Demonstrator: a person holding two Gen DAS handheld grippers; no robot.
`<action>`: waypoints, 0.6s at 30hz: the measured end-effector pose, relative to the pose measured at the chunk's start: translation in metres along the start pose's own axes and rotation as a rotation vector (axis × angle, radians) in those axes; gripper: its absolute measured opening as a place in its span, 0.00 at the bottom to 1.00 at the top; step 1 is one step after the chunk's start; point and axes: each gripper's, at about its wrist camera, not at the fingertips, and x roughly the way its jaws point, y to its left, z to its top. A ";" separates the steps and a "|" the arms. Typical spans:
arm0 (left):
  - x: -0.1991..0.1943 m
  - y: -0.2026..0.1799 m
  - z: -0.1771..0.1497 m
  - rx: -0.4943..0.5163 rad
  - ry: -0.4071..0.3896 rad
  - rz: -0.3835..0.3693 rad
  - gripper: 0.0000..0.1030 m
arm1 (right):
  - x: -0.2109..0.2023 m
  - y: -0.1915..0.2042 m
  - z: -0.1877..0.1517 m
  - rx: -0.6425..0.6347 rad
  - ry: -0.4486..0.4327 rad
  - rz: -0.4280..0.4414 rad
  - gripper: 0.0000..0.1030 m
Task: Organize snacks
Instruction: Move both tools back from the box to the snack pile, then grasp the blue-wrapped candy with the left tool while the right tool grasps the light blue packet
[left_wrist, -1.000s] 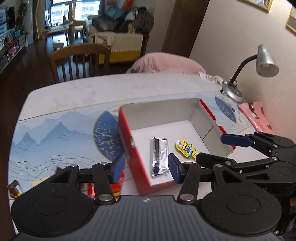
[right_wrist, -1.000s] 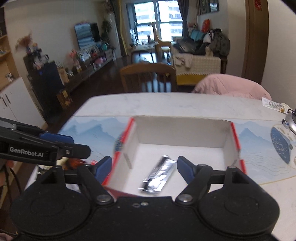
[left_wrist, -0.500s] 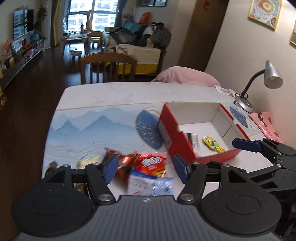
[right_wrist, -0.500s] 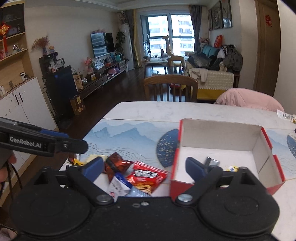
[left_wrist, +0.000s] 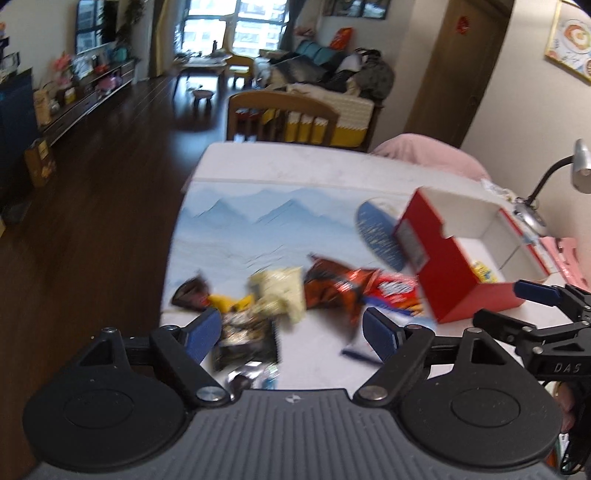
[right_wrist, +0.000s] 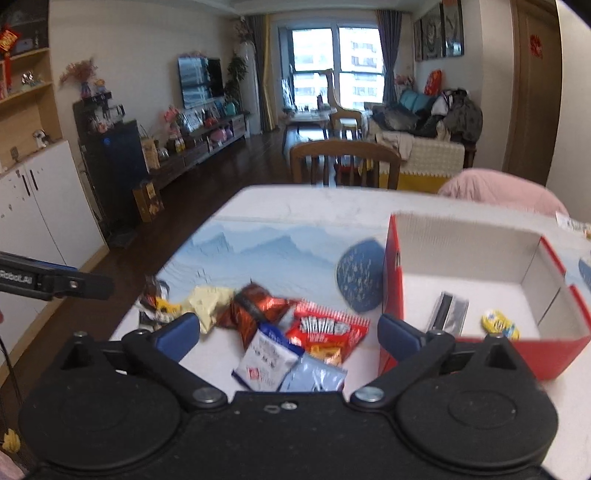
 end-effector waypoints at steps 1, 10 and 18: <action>0.003 0.004 -0.004 -0.002 0.009 0.008 0.81 | 0.005 0.000 -0.003 0.004 0.015 -0.007 1.00; 0.034 0.013 -0.038 0.055 0.063 0.067 0.81 | 0.035 0.004 -0.027 0.003 0.109 -0.053 1.00; 0.066 0.010 -0.059 0.089 0.152 0.072 0.81 | 0.072 0.004 -0.044 -0.009 0.211 -0.089 0.96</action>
